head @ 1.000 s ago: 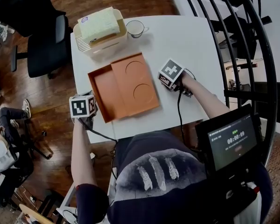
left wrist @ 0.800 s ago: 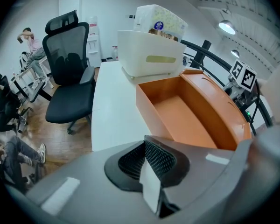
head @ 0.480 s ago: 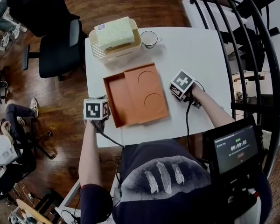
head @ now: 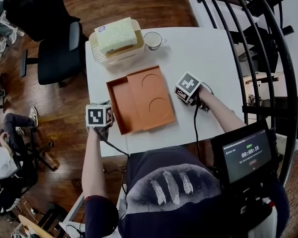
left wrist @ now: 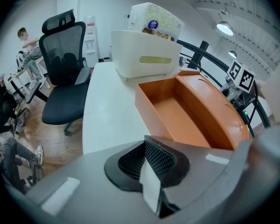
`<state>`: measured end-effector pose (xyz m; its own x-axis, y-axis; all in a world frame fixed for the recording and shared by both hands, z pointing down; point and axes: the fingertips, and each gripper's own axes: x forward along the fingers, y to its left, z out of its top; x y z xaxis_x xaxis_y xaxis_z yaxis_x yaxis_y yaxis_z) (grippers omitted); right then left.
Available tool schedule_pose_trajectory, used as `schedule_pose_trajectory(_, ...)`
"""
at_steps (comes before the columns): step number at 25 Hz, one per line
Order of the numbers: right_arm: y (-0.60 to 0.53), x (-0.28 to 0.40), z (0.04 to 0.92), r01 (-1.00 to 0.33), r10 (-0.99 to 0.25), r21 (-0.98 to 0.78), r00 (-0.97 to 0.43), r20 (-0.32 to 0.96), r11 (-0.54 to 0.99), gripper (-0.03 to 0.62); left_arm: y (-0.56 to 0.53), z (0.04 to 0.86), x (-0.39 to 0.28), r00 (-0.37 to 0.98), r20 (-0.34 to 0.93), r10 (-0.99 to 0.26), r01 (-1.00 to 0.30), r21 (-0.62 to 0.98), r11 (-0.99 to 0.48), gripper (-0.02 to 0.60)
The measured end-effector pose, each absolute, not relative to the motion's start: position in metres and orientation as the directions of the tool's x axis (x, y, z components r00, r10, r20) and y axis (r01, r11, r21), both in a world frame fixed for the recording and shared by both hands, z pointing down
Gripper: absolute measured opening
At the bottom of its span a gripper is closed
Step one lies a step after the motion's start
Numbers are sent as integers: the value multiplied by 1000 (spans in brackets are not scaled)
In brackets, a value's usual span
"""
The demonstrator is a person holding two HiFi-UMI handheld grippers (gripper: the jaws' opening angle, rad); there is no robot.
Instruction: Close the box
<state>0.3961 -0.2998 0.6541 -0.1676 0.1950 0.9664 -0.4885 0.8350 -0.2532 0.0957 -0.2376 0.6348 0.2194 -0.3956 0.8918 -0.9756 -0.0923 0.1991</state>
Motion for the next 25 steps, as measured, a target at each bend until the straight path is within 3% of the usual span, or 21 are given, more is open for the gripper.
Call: schedule_pose_trajectory(25, -300, 397, 655, -512, 200, -275, -197, 960, 814, 5, -247, 635, 113, 248, 894, -372, -967, 203, -157, 15)
